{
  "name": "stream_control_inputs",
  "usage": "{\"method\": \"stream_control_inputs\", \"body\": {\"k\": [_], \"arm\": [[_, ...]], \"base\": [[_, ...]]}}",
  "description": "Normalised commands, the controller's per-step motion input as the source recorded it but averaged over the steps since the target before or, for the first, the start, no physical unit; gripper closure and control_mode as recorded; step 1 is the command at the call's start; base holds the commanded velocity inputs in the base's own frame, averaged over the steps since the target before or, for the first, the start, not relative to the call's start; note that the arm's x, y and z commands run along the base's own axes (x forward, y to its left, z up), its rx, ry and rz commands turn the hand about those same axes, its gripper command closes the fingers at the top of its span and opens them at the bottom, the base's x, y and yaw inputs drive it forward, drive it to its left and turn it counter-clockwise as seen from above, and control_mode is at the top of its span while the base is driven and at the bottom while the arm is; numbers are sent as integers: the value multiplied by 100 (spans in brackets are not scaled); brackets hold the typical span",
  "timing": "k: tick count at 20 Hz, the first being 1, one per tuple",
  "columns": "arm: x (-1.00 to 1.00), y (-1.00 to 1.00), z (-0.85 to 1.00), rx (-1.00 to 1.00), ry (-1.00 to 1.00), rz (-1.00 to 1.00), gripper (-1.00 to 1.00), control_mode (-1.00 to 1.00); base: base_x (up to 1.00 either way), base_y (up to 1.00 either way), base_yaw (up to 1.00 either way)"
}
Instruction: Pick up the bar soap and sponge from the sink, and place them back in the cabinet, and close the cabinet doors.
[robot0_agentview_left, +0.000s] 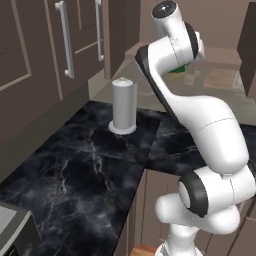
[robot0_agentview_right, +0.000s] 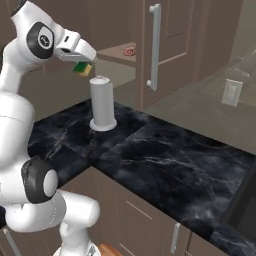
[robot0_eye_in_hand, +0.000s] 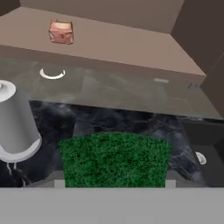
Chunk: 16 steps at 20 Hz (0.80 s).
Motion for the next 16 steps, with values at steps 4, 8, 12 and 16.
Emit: {"method": "stream_control_inputs", "body": {"k": [4,8,12,16], "arm": [[22,-40,2,-4,-16,0,100,-100],[37,-39,7,0,-8,0,100,-100],[47,-36,16,0,-4,0,100,-100],[51,-29,18,0,-1,0,100,-100]], "base": [[0,0,0],[0,0,0],[0,0,0],[0,0,0]]}}
